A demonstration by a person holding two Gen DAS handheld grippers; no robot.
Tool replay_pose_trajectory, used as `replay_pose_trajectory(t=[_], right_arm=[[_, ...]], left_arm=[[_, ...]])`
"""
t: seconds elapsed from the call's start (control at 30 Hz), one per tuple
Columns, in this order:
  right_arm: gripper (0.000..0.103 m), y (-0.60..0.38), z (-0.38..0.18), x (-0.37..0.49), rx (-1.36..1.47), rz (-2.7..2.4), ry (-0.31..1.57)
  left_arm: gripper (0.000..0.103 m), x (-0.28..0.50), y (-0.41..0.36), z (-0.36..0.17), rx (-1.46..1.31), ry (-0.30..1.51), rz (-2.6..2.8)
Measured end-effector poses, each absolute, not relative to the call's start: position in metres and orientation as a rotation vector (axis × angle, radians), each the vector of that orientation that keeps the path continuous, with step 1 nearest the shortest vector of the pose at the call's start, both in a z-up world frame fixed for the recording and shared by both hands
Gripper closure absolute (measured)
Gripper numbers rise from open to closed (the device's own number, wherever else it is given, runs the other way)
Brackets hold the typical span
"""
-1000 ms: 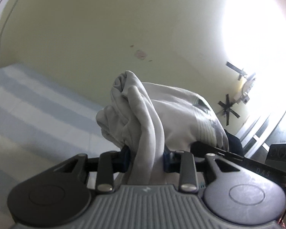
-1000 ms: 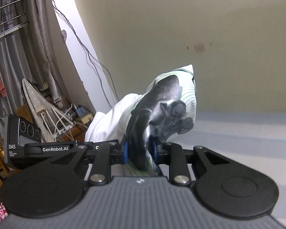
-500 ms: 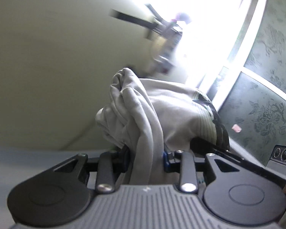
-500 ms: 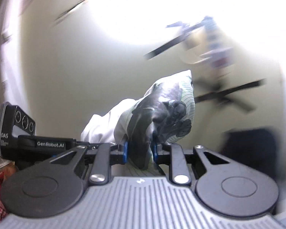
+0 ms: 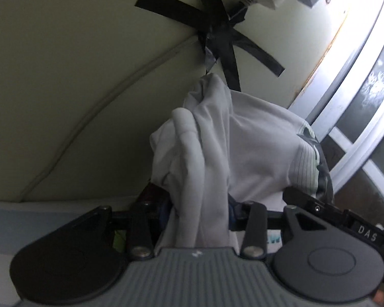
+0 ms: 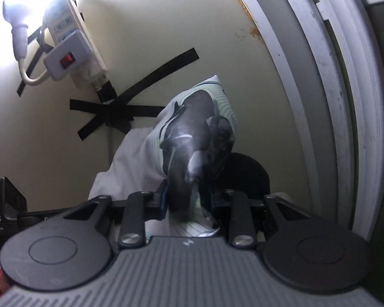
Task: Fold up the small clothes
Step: 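Carry the bundle onto the black clothes stack and open both grippers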
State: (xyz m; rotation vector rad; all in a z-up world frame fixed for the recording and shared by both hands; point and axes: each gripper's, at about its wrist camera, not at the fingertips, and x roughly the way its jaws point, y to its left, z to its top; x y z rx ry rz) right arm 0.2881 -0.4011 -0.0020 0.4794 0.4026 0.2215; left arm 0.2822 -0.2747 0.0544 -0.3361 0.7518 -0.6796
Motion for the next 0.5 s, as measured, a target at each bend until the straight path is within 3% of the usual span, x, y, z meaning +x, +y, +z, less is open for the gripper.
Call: replay_pose_trajectory(t=[0.03, 0.07, 0.1, 0.17, 0.23, 0.3, 0.43, 0.5], right_arm=[[0.065, -0.4, -0.001, 0.284, 0.467, 0.228, 0.395], [0.053, -0.397, 0.001, 0.277, 0.445, 0.219, 0.381], [0.034, -0.396, 0.005, 0.266, 0.42, 0.189, 0.359], [0.023, -0.401, 0.013, 0.242, 0.36, 0.122, 0.278], [0.023, -0.399, 0.02, 0.213, 0.333, 0.111, 0.236], [0.023, -0.398, 0.024, 0.181, 0.335, 0.116, 0.219], [0.02, -0.386, 0.018, 0.136, 0.371, 0.176, 0.279], [0.019, -0.367, 0.011, 0.119, 0.394, 0.218, 0.341]], left_arm=[[0.061, 0.278, -0.269, 0.057, -0.336, 0.755, -0.687], [0.058, 0.273, -0.265, 0.06, -0.333, 0.753, -0.687], [0.053, 0.265, -0.255, 0.063, -0.332, 0.742, -0.681], [0.047, 0.243, -0.235, 0.069, -0.336, 0.705, -0.671], [0.041, 0.211, -0.213, 0.072, -0.328, 0.669, -0.669], [0.026, 0.173, -0.195, 0.07, -0.293, 0.646, -0.652], [0.02, 0.124, -0.164, 0.054, -0.231, 0.657, -0.618], [0.013, 0.099, -0.157, 0.041, -0.208, 0.682, -0.58]])
